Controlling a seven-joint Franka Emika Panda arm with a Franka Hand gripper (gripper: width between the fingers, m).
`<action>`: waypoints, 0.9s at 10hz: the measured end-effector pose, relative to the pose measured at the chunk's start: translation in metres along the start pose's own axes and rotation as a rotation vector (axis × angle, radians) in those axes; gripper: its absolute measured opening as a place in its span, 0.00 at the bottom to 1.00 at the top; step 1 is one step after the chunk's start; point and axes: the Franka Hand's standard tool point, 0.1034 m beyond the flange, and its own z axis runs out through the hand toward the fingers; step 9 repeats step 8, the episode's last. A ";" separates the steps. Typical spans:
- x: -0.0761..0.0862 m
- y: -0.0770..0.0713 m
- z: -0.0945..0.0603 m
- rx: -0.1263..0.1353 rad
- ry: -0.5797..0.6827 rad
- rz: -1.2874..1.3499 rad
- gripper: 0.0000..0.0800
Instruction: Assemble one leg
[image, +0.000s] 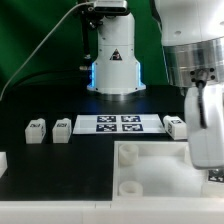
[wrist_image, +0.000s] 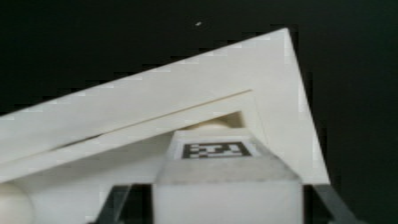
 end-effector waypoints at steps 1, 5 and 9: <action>0.000 0.000 0.000 0.000 0.001 -0.007 0.37; -0.002 0.001 0.000 -0.001 -0.001 -0.010 0.75; -0.018 0.002 -0.005 -0.018 -0.012 -0.031 0.81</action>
Offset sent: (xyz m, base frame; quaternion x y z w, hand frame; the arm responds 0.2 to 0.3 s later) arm 0.0000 0.0000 0.0000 0.0000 0.0000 0.0000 1.0000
